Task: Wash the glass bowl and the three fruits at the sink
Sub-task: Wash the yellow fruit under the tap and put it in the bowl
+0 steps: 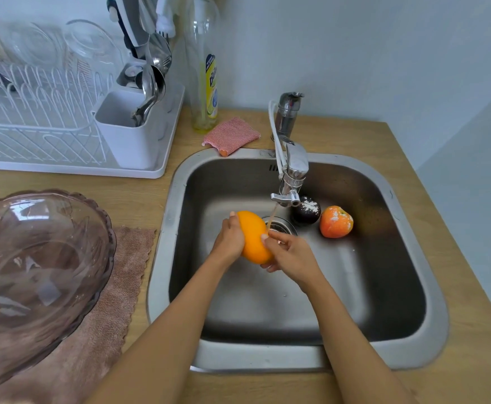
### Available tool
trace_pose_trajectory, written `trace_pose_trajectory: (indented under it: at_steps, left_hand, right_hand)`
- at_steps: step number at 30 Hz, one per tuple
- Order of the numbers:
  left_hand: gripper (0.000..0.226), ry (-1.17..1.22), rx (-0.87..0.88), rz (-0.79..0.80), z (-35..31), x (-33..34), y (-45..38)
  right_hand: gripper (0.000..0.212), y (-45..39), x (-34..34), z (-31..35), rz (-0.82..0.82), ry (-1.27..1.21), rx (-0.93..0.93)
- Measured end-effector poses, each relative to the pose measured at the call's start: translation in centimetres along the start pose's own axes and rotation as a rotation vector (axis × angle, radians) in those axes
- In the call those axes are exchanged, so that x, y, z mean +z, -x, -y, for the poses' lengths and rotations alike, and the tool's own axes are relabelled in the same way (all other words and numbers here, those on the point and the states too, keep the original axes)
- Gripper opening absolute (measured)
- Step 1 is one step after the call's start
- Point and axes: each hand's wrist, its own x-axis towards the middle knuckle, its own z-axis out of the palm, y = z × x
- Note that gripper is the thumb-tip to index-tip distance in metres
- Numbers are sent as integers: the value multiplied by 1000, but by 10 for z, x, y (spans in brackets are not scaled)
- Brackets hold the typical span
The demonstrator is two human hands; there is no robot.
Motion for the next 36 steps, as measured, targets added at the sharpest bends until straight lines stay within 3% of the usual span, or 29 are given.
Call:
trace_pose_trajectory:
  at_steps: [3, 5, 7, 10, 12, 18, 25, 28, 32, 36]
  left_hand:
    - [61, 12, 73, 104, 1, 4, 7]
    - [61, -3, 118, 195, 3, 7, 12]
    - [62, -25, 151, 229, 4, 7, 13]
    - [60, -28, 141, 80, 1, 0, 9]
    - [61, -13, 119, 32, -1, -3, 7]
    - [63, -39, 193, 270, 10, 6, 20]
    - [58, 9, 159, 83, 2, -6, 14]
    - [54, -75, 242, 184, 5, -3, 24]
    - [31, -120, 301, 219, 5, -1, 36]
    - [55, -65, 266, 62, -1, -6, 27]
  right_hand:
    - [38, -13, 3, -1, -274, 154, 2]
    - [43, -19, 4, -4, -362, 181, 2]
    - [38, -19, 5, -2, -329, 175, -12]
    - [44, -6, 17, -3, -48, 175, -100]
    - [50, 2, 26, -8, 55, 180, -191]
    - [43, -25, 7, -7, -37, 158, -133]
    - [46, -6, 24, -11, -18, 333, -345]
    - [44, -12, 16, -4, -80, 262, -241]
    - [42, -9, 13, 15, -127, 65, 22]
    - [41, 12, 14, 14, -84, 127, 11]
